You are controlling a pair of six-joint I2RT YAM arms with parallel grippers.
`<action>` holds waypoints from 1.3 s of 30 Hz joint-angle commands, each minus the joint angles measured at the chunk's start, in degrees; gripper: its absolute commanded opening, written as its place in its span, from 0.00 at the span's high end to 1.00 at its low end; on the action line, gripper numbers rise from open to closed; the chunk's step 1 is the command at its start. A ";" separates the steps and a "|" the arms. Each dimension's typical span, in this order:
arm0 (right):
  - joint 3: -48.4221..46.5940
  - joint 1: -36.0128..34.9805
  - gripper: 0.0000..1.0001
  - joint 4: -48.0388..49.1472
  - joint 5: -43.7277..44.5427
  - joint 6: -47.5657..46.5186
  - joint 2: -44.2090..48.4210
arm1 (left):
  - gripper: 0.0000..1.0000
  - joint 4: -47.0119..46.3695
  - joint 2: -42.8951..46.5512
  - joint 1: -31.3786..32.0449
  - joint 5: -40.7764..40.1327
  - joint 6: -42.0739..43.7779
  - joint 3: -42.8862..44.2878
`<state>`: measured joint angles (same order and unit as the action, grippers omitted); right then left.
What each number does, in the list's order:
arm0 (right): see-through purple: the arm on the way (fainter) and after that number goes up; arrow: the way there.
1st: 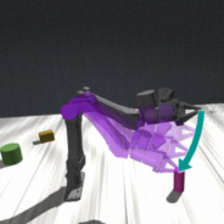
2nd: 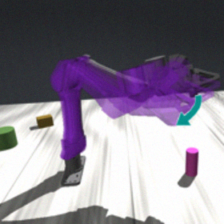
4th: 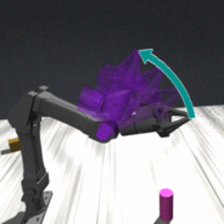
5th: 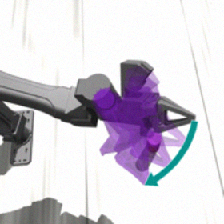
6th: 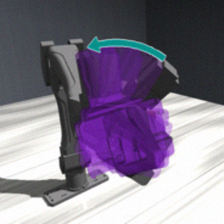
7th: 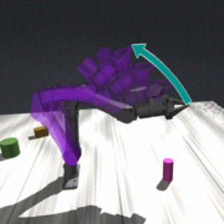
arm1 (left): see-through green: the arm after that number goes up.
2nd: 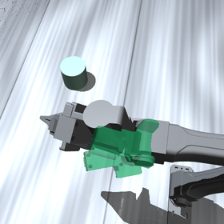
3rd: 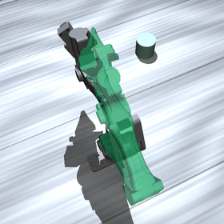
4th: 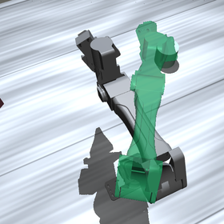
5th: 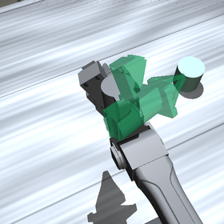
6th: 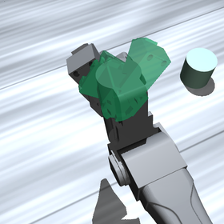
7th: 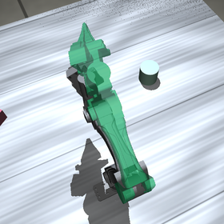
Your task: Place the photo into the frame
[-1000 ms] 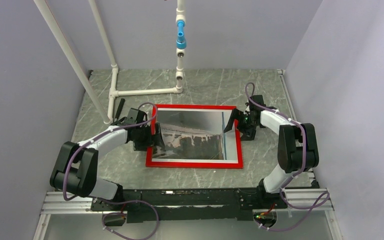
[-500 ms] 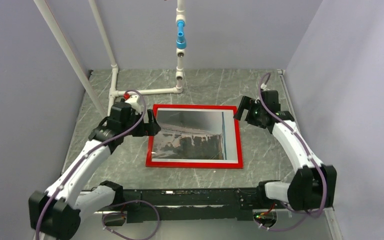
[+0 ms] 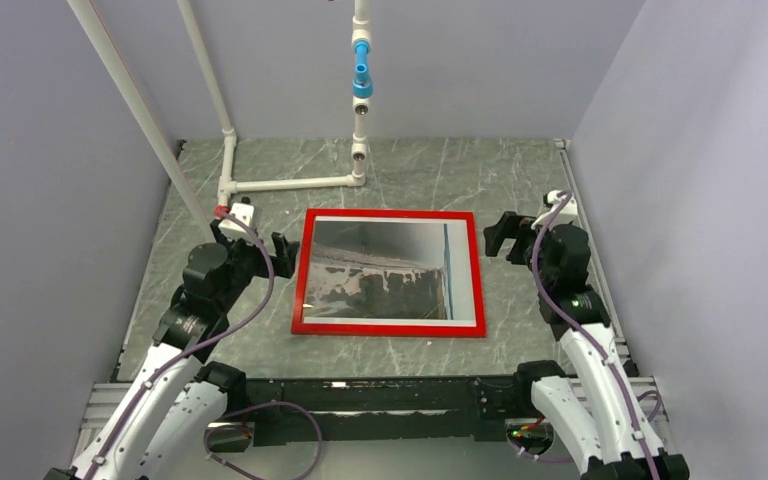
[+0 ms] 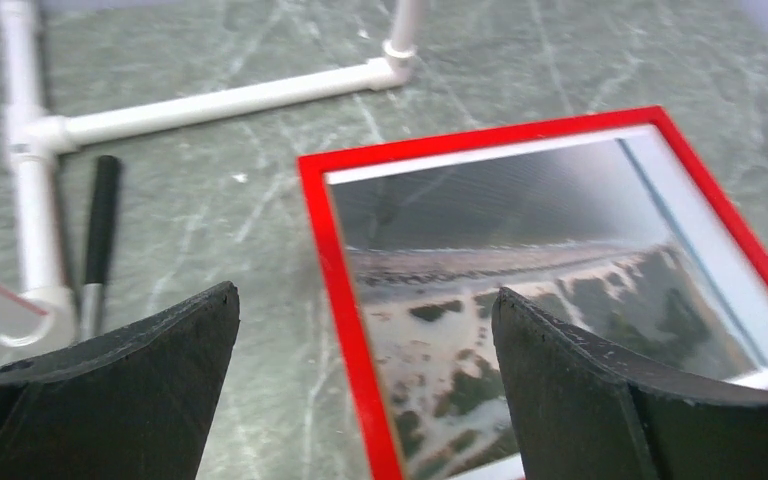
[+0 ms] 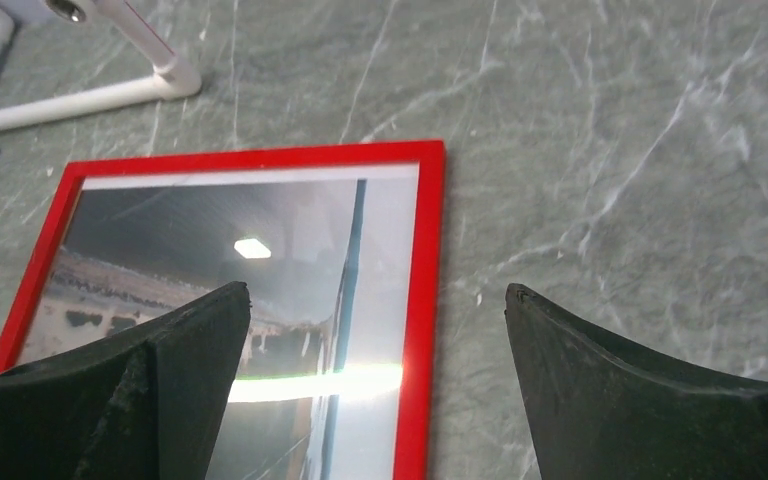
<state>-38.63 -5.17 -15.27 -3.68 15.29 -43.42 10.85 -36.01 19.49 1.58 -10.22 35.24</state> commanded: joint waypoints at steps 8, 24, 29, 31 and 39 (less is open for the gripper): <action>9.69 -0.05 0.00 13.96 7.87 -3.30 1.67 | 0.01 -10.28 3.46 0.00 -23.34 12.86 -9.73; 26.73 2.46 0.01 51.86 18.14 -10.50 -11.66 | 0.00 -53.49 -22.47 -12.58 -9.60 15.55 -21.85; 29.96 3.14 0.01 63.37 16.88 -11.59 -18.31 | 0.01 -68.31 -29.86 -14.45 -9.45 18.72 -25.90; 29.93 3.48 0.01 65.13 17.08 -11.72 -20.14 | 0.01 -70.40 -31.29 -15.54 -7.30 19.66 -26.16; 24.82 4.10 0.01 69.53 15.01 -14.76 -30.14 | 0.00 -78.95 -39.60 -17.53 -8.39 17.21 -27.61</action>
<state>-9.04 -1.48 48.69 12.43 2.46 -69.10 -63.61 -76.69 2.44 -6.90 8.10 6.04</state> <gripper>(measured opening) 0.994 0.994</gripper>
